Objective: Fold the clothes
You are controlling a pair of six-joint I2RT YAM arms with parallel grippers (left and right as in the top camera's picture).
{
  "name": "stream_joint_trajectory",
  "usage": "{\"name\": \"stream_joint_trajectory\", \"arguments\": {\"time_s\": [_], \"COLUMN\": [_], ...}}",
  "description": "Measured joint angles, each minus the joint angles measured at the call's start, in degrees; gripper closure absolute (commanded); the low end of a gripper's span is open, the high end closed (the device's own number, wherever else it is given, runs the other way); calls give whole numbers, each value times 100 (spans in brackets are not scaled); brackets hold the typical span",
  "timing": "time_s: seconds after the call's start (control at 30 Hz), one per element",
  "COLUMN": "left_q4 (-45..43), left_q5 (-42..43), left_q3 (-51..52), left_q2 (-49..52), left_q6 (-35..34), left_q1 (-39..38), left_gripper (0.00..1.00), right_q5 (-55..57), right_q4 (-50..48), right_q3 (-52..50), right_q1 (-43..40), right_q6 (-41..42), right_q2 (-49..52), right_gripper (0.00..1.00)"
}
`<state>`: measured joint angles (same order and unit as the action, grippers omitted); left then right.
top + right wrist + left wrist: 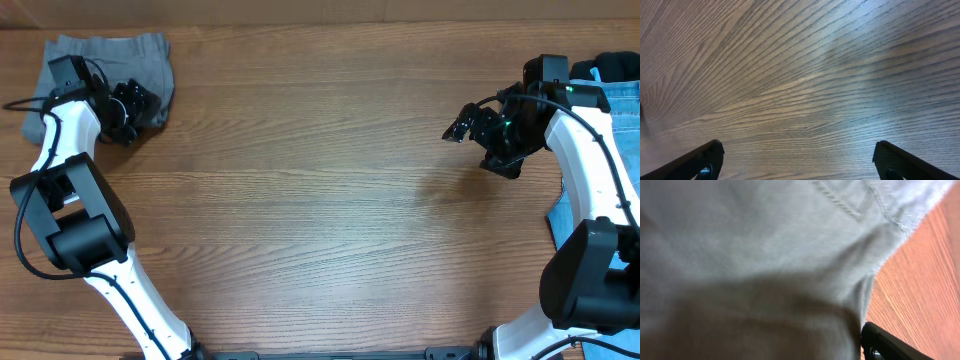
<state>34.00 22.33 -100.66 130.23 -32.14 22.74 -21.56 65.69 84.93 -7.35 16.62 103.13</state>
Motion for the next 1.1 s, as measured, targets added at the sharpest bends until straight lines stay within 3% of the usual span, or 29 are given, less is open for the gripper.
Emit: {"name": "stream_joint_trajectory", "arguments": {"time_s": [0.1,0.23,0.3,0.5,0.6,0.73,0.77,0.8,0.87,0.93,1.1], "left_q4": [63,151,280,866,1287,1781,1797,1790,1790,1790,2275], "left_q5": [-17,-35,-33,-28,0,13,13,13,2,-63,-872], "left_q3": [-13,-13,-24,-188,-214,-212,-212,-212,-212,-212,-212], "left_q2": [-177,-686,-1036,-1875,-2006,-2004,-2004,-2004,-2004,-2004,-2004], "left_q6": [232,603,739,885,1036,1355,1410,1440,1517,1567,1609], "left_q1": [0,0,0,0,0,0,0,0,0,0,0], "left_gripper": [18,5,3,5,11,11,17,30,73,93,96], "right_q5": [-2,-2,0,-2,-2,-4,-7,-4,-4,-4,-4], "right_q4": [-2,-24,-52,-162,-304,-293,-273,-258,-249,-245,-267], "right_q3": [0,0,0,0,0,0,0,0,0,0,0], "right_q1": [0,0,0,0,0,0,0,2,0,0,0], "right_q6": [0,-15,-15,-87,-129,-149,-149,-153,-166,-164,-166], "right_q2": [0,0,0,0,0,0,0,0,0,0,0], "right_gripper": [0,0,0,0,0,0,0,0,0,0,0]}}
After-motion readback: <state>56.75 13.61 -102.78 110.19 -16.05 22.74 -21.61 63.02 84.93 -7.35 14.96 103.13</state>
